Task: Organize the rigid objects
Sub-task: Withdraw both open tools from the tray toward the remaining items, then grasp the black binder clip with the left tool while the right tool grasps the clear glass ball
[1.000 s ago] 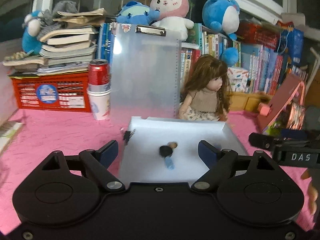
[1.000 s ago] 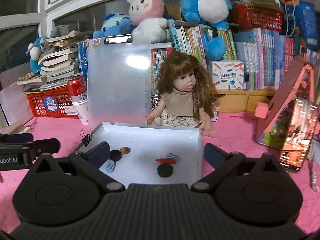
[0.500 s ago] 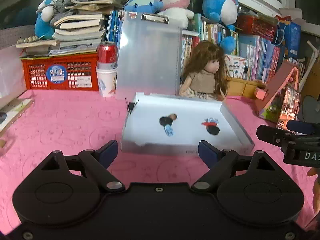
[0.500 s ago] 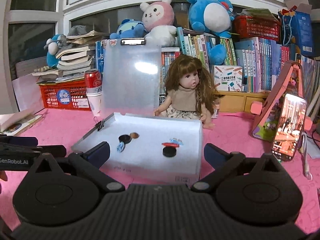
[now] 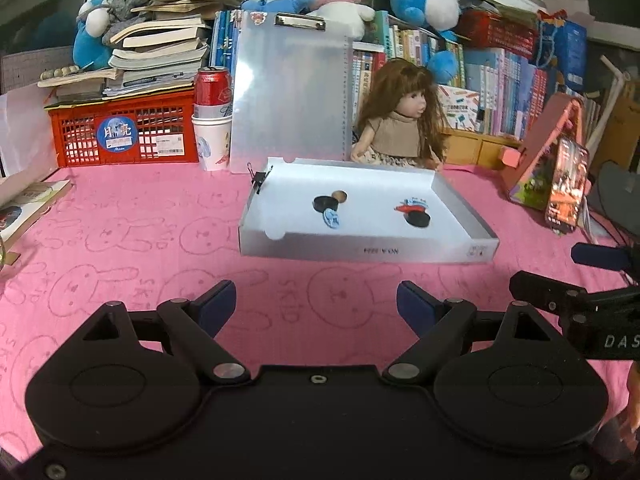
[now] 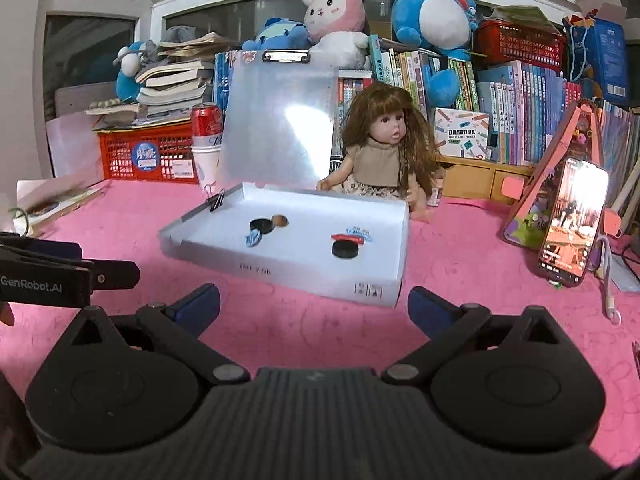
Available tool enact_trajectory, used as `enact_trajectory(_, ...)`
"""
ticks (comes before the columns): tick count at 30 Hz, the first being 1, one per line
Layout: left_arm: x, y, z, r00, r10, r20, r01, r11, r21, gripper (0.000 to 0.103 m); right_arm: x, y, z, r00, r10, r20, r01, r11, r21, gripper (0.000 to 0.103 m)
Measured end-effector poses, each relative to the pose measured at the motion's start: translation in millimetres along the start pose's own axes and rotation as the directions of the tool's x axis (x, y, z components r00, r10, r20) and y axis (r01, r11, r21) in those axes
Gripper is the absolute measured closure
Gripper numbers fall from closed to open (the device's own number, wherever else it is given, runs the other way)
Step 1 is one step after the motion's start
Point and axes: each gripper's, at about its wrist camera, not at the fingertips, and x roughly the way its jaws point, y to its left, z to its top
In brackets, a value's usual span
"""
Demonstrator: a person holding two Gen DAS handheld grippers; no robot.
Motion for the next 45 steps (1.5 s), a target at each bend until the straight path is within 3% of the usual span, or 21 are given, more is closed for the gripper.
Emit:
enact_trajectory(8, -21, -2, -30, 1.0, 0.005, 0.016, -0.006, 0.999, 0.042, 0.016, -13, -3, -25, 1.0, 0.009, -0.027, -0.01, 0.999, -0.042, 0.001)
enact_trajectory(15, -32, -1, -56, 1.0, -0.017, -0.024, 0.018, 0.999, 0.047, 0.017, -25, 5, -50, 0.997, 0.044, -0.068, -0.05, 0.995, -0.083, 0.007)
enact_trajectory(26, -30, -11, -77, 0.997, -0.056, -0.061, 0.061, 0.995, 0.076, 0.047, -29, 27, -68, 0.982, 0.143, -0.12, -0.157, 0.981, -0.114, 0.033)
enact_trajectory(33, -18, -16, -76, 0.996, -0.049, -0.072, 0.054, 0.996, 0.068, 0.052, -20, 34, -71, 0.975, 0.171, -0.141, -0.189, 0.975, -0.12, 0.042)
enact_trajectory(40, -11, -14, -77, 0.997, -0.046, -0.068, 0.048, 0.998, 0.034, 0.07, -17, 37, -70, 0.972, 0.186, -0.141, -0.202, 0.974, -0.108, 0.052)
enact_trajectory(45, -10, -14, -78, 0.997, -0.043, -0.061, 0.045, 0.998, 0.033, 0.071, -18, 38, -70, 0.974, 0.182, -0.137, -0.197, 0.975, -0.103, 0.062)
